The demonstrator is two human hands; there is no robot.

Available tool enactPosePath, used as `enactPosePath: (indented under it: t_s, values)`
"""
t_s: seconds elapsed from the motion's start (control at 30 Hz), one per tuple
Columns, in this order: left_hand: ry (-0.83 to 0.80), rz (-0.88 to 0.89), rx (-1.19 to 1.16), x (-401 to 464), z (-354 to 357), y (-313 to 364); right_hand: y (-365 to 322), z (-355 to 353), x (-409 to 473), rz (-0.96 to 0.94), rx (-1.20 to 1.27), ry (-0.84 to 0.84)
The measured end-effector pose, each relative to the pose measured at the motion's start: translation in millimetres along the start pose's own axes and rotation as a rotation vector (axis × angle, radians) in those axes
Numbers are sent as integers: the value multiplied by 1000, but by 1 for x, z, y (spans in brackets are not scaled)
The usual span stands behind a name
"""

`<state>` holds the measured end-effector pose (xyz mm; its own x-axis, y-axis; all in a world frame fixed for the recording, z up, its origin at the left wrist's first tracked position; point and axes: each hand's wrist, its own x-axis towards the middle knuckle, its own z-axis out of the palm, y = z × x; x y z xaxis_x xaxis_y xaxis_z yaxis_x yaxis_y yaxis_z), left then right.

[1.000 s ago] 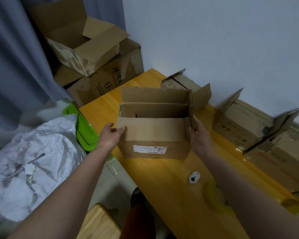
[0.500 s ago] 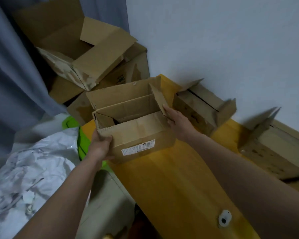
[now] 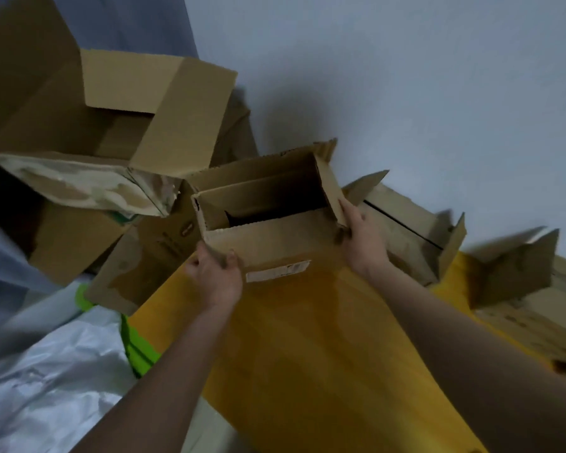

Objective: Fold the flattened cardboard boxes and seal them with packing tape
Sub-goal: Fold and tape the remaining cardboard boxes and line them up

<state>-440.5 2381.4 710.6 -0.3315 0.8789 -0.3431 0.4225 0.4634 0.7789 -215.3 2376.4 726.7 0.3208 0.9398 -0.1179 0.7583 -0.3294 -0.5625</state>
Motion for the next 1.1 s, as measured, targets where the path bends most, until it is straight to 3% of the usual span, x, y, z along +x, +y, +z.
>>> enactPosePath:
  t_s: [0.27,0.5,0.63,0.7,0.8,0.93,1.1]
  values:
    - [7,193,68,18,14,41,22,1,-62,143,179,71]
    - [-155,290,159,27,37,60,37,-14,-56,217,258,181]
    - [-242,302,119,60,42,89,21,-5,-52,228,366,111]
    - [-251,301,215,71,47,90,17,0,-45,209,352,57]
    - [-281,436,525,68,58,77,19,-2,-29,192,303,7]
    - [-426,566,643,50,82,61,30,-12,-16,135,146,26]
    - [-472,583,723,52,117,88,49,-36,0,247,-7,17]
